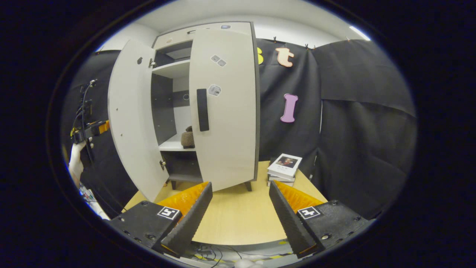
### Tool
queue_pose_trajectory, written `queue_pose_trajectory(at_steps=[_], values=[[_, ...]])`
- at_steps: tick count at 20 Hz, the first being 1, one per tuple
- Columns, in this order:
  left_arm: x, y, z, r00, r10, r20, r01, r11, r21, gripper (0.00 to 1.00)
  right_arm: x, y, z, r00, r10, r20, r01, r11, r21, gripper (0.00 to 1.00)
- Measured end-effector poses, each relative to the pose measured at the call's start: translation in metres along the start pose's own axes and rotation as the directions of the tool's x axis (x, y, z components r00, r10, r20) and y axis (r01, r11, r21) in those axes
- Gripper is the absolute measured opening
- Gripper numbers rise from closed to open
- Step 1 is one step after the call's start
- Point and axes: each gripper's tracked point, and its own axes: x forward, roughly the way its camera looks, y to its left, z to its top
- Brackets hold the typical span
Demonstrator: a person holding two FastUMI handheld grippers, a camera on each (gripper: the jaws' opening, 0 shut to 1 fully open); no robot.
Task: Grab one shoe with the right hand and put it into the shoe cabinet, grab the other shoe with the left hand and put it into the shoe cabinet; then close the right door with the right hand and the left door with the left hand.
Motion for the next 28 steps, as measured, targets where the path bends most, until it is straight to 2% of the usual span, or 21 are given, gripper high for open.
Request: queue_pose_trajectory(at_steps=[1,2,5,10,15,16,17,18,19,20,24,28], values=[[-0.002,-0.008,-0.002,1.000,-0.020,-0.006,0.020,1.000,-0.017,1.00,-0.001,0.001,0.001,1.000,0.001,0.005,-0.001,1.000,-0.002,1.00],[-0.004,-0.017,-0.001,0.999,-0.040,-0.005,0.040,0.999,-0.021,0.92,-0.001,0.001,0.003,1.000,0.001,0.009,-0.001,1.000,-0.004,0.99],[-0.007,-0.030,0.003,0.999,-0.049,0.002,0.049,0.999,0.006,0.87,-0.001,0.001,0.004,1.000,-0.001,0.013,0.001,1.000,-0.006,1.00],[-0.008,-0.073,0.004,0.991,-0.131,0.001,0.131,0.990,-0.052,0.86,-0.005,-0.006,0.008,1.000,-0.019,0.014,0.019,1.000,-0.013,1.00],[0.001,-0.154,0.005,0.964,-0.264,0.005,0.264,0.963,-0.057,0.86,-0.007,-0.020,0.016,0.998,-0.054,0.030,0.054,0.999,-0.006,1.00],[0.005,-0.169,0.005,0.957,-0.291,-0.001,0.291,0.955,-0.061,0.82,-0.008,-0.022,0.016,0.998,-0.061,0.033,0.061,0.998,-0.003,1.00],[0.006,-0.179,0.005,0.951,-0.309,-0.003,0.308,0.949,-0.065,1.00,-0.011,-0.025,0.016,0.997,-0.069,0.036,0.069,0.998,0.000,1.00],[0.006,-0.186,0.005,0.946,-0.323,-0.006,0.322,0.944,-0.067,0.89,-0.012,-0.028,0.018,0.996,-0.076,0.041,0.076,0.997,0.004,1.00],[0.007,-0.191,0.006,0.943,-0.332,-0.001,0.331,0.941,-0.069,1.00,-0.013,-0.032,0.020,0.995,-0.085,0.049,0.084,0.996,0.009,1.00],[0.006,-0.197,0.008,0.940,-0.342,0.002,0.341,0.938,-0.065,0.96,-0.013,-0.035,0.022,0.994,-0.096,0.055,0.095,0.995,0.012,1.00],[-0.007,-0.198,0.008,0.937,-0.349,-0.001,0.349,0.936,-0.042,0.96,-0.013,-0.043,0.026,0.991,-0.113,0.067,0.111,0.993,0.037,1.00],[-0.045,-0.193,0.006,0.929,-0.369,-0.015,0.366,0.927,-0.084,0.96,-0.017,-0.041,0.036,0.990,-0.111,0.090,0.108,0.993,0.037,1.00]])
